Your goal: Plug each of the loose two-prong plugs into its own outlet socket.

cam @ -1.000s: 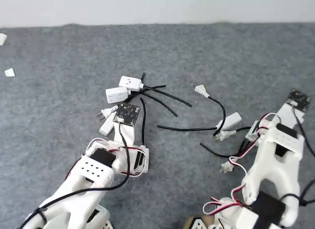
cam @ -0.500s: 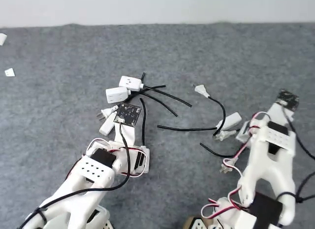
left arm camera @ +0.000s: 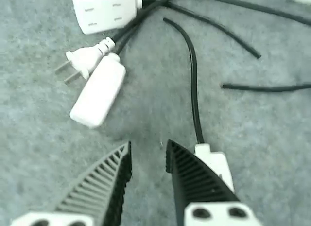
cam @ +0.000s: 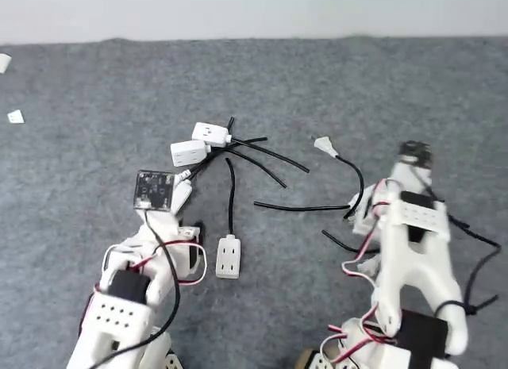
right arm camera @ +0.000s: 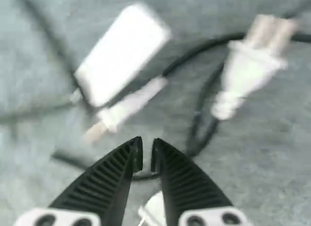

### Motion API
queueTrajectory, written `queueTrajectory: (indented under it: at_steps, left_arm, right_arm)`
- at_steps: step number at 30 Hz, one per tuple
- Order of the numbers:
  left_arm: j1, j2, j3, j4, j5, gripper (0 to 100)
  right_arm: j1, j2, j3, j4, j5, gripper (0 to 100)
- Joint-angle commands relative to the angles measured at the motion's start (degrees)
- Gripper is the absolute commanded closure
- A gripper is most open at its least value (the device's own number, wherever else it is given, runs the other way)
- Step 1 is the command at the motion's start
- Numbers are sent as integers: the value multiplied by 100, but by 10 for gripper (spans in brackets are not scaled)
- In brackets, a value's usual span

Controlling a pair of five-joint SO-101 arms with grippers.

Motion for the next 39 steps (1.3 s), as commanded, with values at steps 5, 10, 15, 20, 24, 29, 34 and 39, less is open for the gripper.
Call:
queueTrajectory:
  at_steps: [5, 10, 15, 20, 24, 29, 34, 39]
  left_arm:
    - [-79, 9, 136, -747, 9, 885]
    - [-123, 1319, -321, -1292, 26, 885]
    - [-457, 2954, -1262, -1424, 44, 885]
    - [-484, 4123, -2290, -651, 299, 885]
    - [-484, 4413, -2527, -492, 264, 889]
    - [-484, 4413, -2519, -492, 264, 889]
    - [-484, 4413, -2519, -475, 264, 889]
    - [-484, 4413, -2519, -466, 264, 889]
  right_arm:
    - [-497, -215, 62, 567, 1521, 931]
    - [268, -602, 88, 629, 1029, 912]
    - [734, -1692, 686, 1077, -211, 909]
    - [505, -1868, 1196, 769, 536, 920]
    - [286, -1745, 1178, 725, 668, 994]
    - [277, -2176, 1213, 462, 510, 991]
    - [171, -2774, 1653, 418, 413, 991]
    - [198, -2800, 1785, 391, 492, 991]
